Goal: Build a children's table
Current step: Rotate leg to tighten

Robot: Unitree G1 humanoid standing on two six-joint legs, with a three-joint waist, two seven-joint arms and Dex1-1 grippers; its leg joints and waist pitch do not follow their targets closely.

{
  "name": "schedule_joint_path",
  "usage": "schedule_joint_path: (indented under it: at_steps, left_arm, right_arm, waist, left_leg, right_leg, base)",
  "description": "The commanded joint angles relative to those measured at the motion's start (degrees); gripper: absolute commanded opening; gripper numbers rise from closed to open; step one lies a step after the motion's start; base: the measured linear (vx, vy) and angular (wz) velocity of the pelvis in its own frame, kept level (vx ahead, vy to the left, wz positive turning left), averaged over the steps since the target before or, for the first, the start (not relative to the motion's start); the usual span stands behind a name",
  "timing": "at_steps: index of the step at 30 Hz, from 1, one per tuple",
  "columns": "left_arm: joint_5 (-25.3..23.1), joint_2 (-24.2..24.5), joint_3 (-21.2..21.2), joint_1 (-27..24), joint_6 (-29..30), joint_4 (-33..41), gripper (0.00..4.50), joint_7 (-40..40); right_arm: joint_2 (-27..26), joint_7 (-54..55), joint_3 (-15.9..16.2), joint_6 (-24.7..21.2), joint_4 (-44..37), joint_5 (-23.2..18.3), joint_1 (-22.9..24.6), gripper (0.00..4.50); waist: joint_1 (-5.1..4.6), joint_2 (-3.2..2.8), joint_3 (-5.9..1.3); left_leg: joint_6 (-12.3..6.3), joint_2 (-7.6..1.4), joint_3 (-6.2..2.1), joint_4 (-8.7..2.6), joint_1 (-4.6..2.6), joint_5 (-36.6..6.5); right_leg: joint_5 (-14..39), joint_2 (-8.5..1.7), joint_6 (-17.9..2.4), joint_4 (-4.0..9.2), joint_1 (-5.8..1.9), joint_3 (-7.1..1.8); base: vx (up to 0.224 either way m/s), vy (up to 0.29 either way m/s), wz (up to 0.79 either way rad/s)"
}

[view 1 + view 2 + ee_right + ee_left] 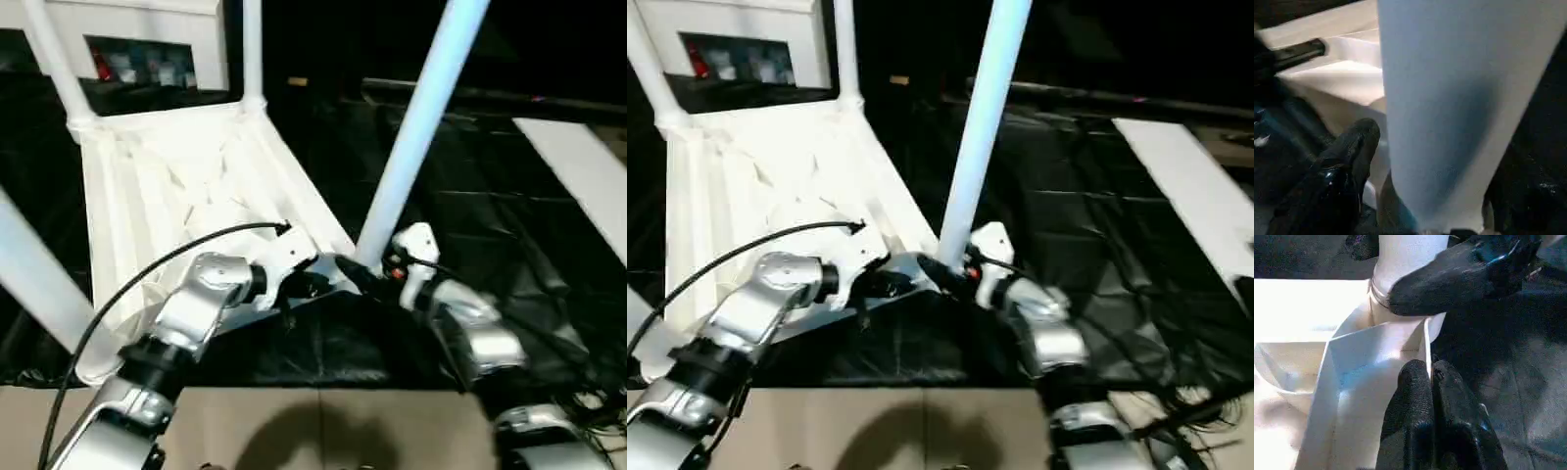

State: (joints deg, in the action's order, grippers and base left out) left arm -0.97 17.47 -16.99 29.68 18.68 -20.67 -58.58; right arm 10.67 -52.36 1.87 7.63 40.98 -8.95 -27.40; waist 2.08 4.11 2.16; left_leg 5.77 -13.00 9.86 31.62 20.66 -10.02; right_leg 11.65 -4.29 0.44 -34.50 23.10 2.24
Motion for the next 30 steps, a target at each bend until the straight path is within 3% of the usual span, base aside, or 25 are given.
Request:
schedule_joint_path:
  at_steps: [1, 3, 10, 22, 25, 27, 28, 30]
  left_arm:
    - [1.2, 0.4, -1.5, -2.5, -0.1, -1.5, 0.00, -3.3]
    - [1.7, 1.7, -1.5, -2.8, -0.2, -1.0, 0.00, -4.8]
    - [1.8, 5.9, -1.8, -2.8, -2.1, -1.5, 0.00, -9.3]
    - [1.6, 8.7, -2.8, -2.4, -3.8, -2.3, 0.00, -12.7]
    - [1.1, 7.0, -2.4, -2.2, -2.1, -2.5, 0.00, -9.3]
    - [0.8, 5.9, -2.2, -2.1, -1.8, -2.8, 0.00, -7.3]
    - [0.2, 3.1, -1.9, -1.9, -0.7, -3.2, 0.00, -3.3]
    - [-0.2, 1.1, -2.1, -1.8, 0.1, -3.2, 0.00, -0.8]
  right_arm:
    - [1.2, -3.5, 1.0, -0.4, -0.5, -0.3, 0.3, 3.06]
    - [2.4, -6.5, 0.9, -0.9, -0.9, -1.0, 0.0, 2.88]
    - [4.7, -12.8, 3.1, -1.5, -1.2, -0.9, -0.4, 2.31]
    - [4.8, -16.3, 5.1, -2.6, -3.0, -1.0, 1.2, 2.00]
    - [3.4, -10.3, 4.7, -3.0, -2.8, 0.2, 2.8, 1.99]
    - [2.4, -6.3, 4.0, -2.7, -2.1, 0.9, 3.2, 1.99]
    - [0.1, 3.4, 2.0, -2.4, -0.2, 2.3, 3.5, 1.99]
    - [-1.7, 9.2, 0.5, -2.9, 0.9, 2.3, 3.6, 1.99]
  waist:
    - [0.14, 0.29, -2.56]
    - [0.11, 0.23, -2.44]
    - [-0.05, 0.29, -2.09]
    - [-0.01, 0.64, -2.41]
    - [0.09, 0.70, -2.35]
    - [0.04, 0.78, -2.14]
    - [0.01, 0.71, -1.99]
    - [-0.25, 0.76, -1.93]
  left_leg:
    - [-6.64, 0.07, 1.10, -2.41, 0.12, -4.8]
    - [-6.67, -0.03, 1.09, -2.47, 0.00, -5.4]
    - [-4.08, -0.26, 0.88, -2.90, -0.30, -10.8]
    - [-3.43, -0.22, 0.91, -2.71, -0.43, -9.2]
    - [-2.91, -0.21, 0.93, -2.75, -0.46, -9.6]
    - [-2.00, -0.30, 0.90, -2.98, -0.58, -11.8]
    - [-0.94, -0.33, 0.75, -3.23, -0.65, -14.0]
    - [0.82, -0.26, 0.41, -3.52, -0.55, -16.6]
  right_leg:
    - [-3.7, -2.21, -15.0, 2.79, -2.96, -1.79]
    - [-2.2, -2.22, -15.1, 2.90, -2.89, -1.72]
    - [7.4, -2.39, -13.5, 3.57, -2.54, -1.75]
    - [4.0, -2.31, -14.2, 2.96, -2.67, -1.82]
    - [4.7, -2.36, -13.9, 3.05, -2.62, -1.87]
    - [8.5, -2.43, -13.1, 3.48, -2.41, -1.90]
    - [12.7, -2.49, -12.0, 3.84, -2.27, -1.89]
    - [19.0, -2.66, -9.9, 4.34, -2.23, -1.86]
  base:
    - [0.000, 0.000, 0.00]
    - [0.000, 0.000, 0.00]
    - [0.000, 0.000, 0.00]
    - [0.000, 0.000, 0.00]
    - [0.000, 0.000, 0.00]
    - [0.000, 0.000, 0.00]
    - [0.000, 0.000, 0.00]
    - [0.000, 0.000, 0.00]
